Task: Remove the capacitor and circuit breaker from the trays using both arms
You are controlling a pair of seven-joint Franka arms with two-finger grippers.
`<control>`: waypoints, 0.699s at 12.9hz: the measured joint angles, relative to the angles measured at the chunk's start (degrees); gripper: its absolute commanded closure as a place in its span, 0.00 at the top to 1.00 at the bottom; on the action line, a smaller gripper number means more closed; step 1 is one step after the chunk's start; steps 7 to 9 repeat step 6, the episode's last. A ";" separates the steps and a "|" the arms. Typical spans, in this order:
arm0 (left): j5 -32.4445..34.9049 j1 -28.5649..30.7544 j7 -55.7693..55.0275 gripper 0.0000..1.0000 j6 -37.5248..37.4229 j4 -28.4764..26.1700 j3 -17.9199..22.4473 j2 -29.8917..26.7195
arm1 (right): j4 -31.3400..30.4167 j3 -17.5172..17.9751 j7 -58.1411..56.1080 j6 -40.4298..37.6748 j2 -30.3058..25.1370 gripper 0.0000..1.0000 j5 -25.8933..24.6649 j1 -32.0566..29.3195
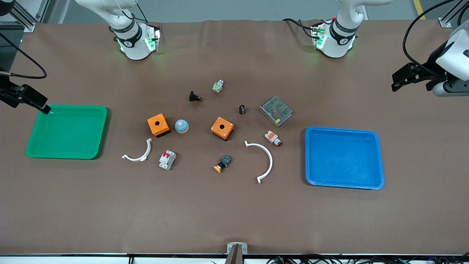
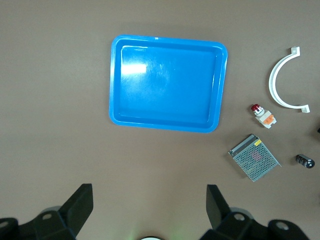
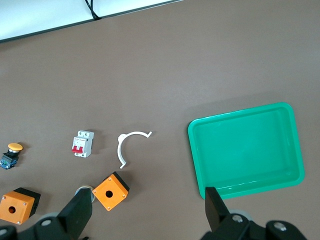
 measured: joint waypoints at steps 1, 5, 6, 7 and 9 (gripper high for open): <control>0.00 0.00 0.00 1.00 0.02 0.00 0.00 0.00 | -0.02 0.00 0.00 -0.03 0.00 1.00 0.00 0.00; 0.00 -0.05 0.00 1.00 0.38 0.72 0.00 0.66 | -0.13 0.33 0.02 -0.36 0.04 1.00 0.00 0.04; 0.00 -0.11 0.00 1.00 0.37 0.96 -0.01 0.86 | -0.24 0.56 0.09 -0.42 0.05 1.00 0.30 0.10; 0.00 -0.11 0.00 1.00 0.37 0.96 -0.01 0.86 | -0.24 0.56 0.09 -0.42 0.05 1.00 0.30 0.10; 0.00 -0.11 0.00 1.00 0.37 0.96 -0.01 0.86 | -0.24 0.56 0.09 -0.42 0.05 1.00 0.30 0.10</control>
